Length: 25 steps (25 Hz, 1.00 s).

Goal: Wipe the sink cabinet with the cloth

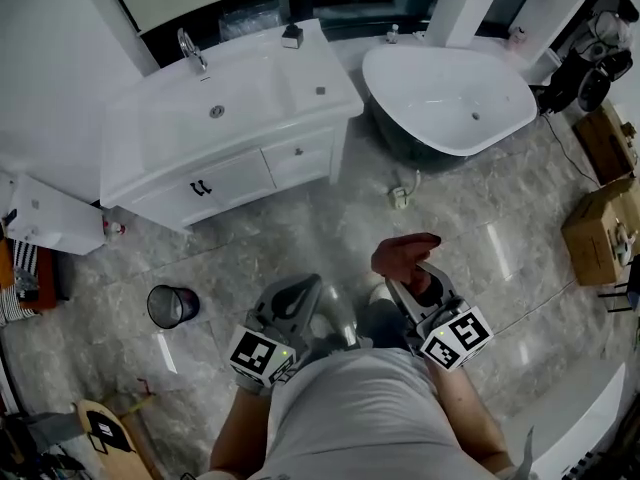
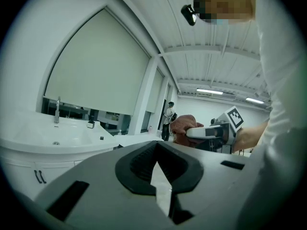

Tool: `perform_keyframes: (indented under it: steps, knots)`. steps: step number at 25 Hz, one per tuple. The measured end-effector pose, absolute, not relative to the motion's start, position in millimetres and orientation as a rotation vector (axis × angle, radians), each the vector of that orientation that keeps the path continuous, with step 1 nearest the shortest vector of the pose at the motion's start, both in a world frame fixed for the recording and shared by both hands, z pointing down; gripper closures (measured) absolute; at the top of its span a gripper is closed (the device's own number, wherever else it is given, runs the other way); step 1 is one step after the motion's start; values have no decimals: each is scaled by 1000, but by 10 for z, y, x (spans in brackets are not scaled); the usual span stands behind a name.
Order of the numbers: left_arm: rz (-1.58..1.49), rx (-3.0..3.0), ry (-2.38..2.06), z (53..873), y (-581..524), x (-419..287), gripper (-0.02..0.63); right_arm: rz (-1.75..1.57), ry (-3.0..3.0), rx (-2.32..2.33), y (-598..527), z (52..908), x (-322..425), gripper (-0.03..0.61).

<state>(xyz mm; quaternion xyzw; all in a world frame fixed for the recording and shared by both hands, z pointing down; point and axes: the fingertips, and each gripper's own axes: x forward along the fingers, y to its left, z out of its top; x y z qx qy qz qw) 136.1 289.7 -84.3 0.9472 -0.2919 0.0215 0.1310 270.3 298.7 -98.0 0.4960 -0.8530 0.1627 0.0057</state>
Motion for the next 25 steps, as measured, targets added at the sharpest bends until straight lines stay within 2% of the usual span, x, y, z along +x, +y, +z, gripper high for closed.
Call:
perform_keyframes:
  steps: [10, 25]
  knots:
    - [132, 2682, -951, -679, 2292, 1351, 603, 649, -2697, 1489, 2190, -768, 2785, 439]
    - [219, 2571, -1147, -635, 928, 1860, 603, 756, -2731, 1282, 635, -623, 3372, 439]
